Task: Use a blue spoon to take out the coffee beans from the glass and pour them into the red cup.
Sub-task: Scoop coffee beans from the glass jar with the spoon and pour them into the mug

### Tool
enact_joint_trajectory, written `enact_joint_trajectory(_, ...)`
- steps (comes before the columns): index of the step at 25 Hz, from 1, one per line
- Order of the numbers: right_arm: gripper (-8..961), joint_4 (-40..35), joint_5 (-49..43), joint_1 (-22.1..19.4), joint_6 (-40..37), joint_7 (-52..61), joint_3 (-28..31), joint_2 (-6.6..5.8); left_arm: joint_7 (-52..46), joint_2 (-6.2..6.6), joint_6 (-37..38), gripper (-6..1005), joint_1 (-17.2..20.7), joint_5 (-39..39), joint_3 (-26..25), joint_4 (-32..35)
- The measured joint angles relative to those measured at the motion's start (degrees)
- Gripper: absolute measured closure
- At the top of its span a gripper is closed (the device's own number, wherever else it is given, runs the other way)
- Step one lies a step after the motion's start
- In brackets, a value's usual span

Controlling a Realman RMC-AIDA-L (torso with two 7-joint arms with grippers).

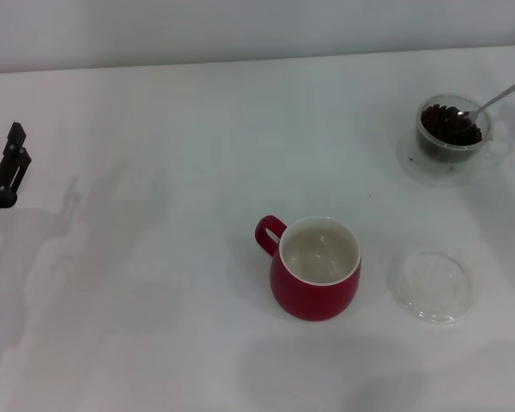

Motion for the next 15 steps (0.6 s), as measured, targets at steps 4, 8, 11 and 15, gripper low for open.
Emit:
enact_joint_trajectory(4,807,0.01,0.2,-0.24,0.05,1.4,0.44,-0.27,0.02,0.0,-0.03,317,-0.17,-0.16,0.0,-0.18)
enact_joint_trajectory(8,807,0.01,0.2,-0.84,0.05,3.49,0.94,-0.31,0.04,0.0,-0.06,317,-0.31,-0.29,0.0,-0.18)
enact_joint_trajectory(11,807,0.01,0.2,-1.14,0.27,5.58,0.93,-0.37,0.05,0.0,-0.06,317,-0.54,-0.31,0.0,-0.23)
enact_joint_trajectory(15,807,0.01,0.07,-1.41,0.5,8.75,0.67,-0.37,0.18,-0.05,-0.07,317,-0.79,-0.24,0.0,-0.32)
